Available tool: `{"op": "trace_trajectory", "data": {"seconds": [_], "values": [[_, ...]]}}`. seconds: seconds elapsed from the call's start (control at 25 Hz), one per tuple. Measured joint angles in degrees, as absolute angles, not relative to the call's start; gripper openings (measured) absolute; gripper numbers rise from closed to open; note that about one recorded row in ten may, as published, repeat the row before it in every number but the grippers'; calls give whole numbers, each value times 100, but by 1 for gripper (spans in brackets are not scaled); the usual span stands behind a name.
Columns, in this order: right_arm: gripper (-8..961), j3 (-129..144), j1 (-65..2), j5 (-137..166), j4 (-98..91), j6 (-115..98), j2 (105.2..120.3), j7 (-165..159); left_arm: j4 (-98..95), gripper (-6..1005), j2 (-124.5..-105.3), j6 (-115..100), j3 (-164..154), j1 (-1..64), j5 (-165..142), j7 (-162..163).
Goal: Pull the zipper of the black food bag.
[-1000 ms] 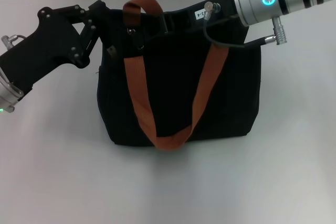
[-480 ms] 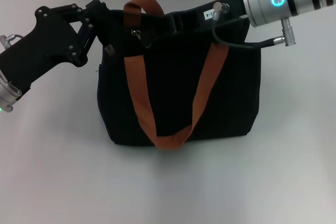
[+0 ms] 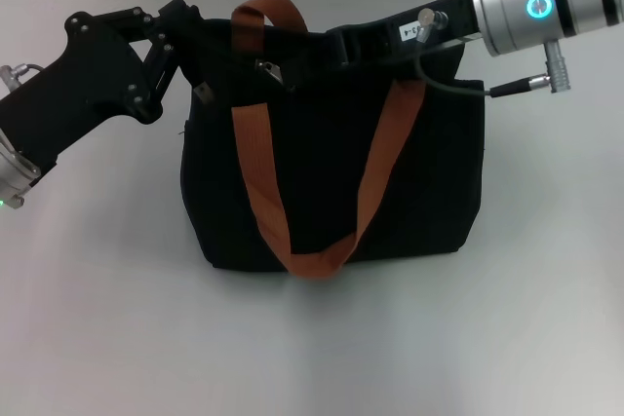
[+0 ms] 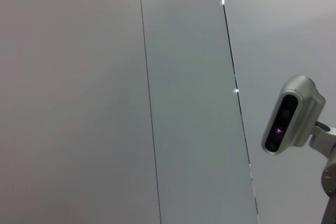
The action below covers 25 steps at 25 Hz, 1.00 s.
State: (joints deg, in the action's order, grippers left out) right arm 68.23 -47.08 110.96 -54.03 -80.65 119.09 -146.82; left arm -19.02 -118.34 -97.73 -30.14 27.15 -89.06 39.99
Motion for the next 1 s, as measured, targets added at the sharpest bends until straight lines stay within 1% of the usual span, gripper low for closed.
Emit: {"op": "trace_trajectory", "data": {"seconds": [0.56, 0.8, 1.0], "values": [[-1, 6672, -4448, 11227, -5693, -8175, 11908, -14759, -1911, 25, -11838, -9760, -3014, 2725, -8899, 3999], [39, 6595, -4429, 11140, -5694, -8217, 11909, -14670, -1909, 25, -11839, -9754, -3014, 2728, -8898, 3999], [73, 6603, -4675, 11117, -5356, -8217, 11910, -14637, -1884, 25, -11838, -9758, -3015, 2757, -8898, 3999]]}}
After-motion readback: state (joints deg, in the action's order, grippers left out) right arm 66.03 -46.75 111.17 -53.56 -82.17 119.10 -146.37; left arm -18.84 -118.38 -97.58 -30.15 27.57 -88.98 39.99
